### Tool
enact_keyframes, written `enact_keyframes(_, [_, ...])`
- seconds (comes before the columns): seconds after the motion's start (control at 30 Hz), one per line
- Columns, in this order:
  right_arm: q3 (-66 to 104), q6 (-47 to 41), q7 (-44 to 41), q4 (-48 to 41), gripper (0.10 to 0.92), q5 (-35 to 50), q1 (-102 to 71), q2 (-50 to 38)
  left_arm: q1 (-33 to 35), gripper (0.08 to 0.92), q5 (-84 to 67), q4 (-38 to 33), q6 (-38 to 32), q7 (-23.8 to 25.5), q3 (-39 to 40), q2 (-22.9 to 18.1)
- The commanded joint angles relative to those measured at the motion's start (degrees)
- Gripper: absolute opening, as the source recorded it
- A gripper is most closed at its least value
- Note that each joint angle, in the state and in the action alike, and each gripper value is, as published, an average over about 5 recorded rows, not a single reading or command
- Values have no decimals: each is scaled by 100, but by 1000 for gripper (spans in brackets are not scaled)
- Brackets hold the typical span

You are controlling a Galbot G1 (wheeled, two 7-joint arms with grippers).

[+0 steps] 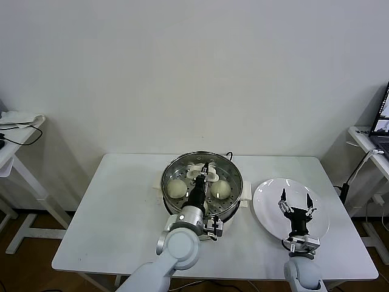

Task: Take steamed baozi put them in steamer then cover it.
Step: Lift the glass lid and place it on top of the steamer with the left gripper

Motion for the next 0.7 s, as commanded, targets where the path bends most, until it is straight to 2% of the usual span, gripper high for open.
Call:
enact_keyframes(0.03, [10,2,2,13,823,12,3,-6,37,188,50,77,-39,12,-37,-12])
enact_keyframes(0.13, [11,2,1,13,823,16,5,-5,51,189,55,80,-39,17,-44,-16])
enact_keyframes(0.23, [10,3,-2,8,823,17,1,-5,67,230,52,46,-23,18,-54,-23])
enact_keyframes(0.6, [-1,1,-10,11,823,14,-7,-5,239,536,-119,-505,63,24,-82,74])
enact_keyframes(0.7, [-6,-3,-6,25,823,30,19,-9,389,578,-202,-744,74,74,-125,156])
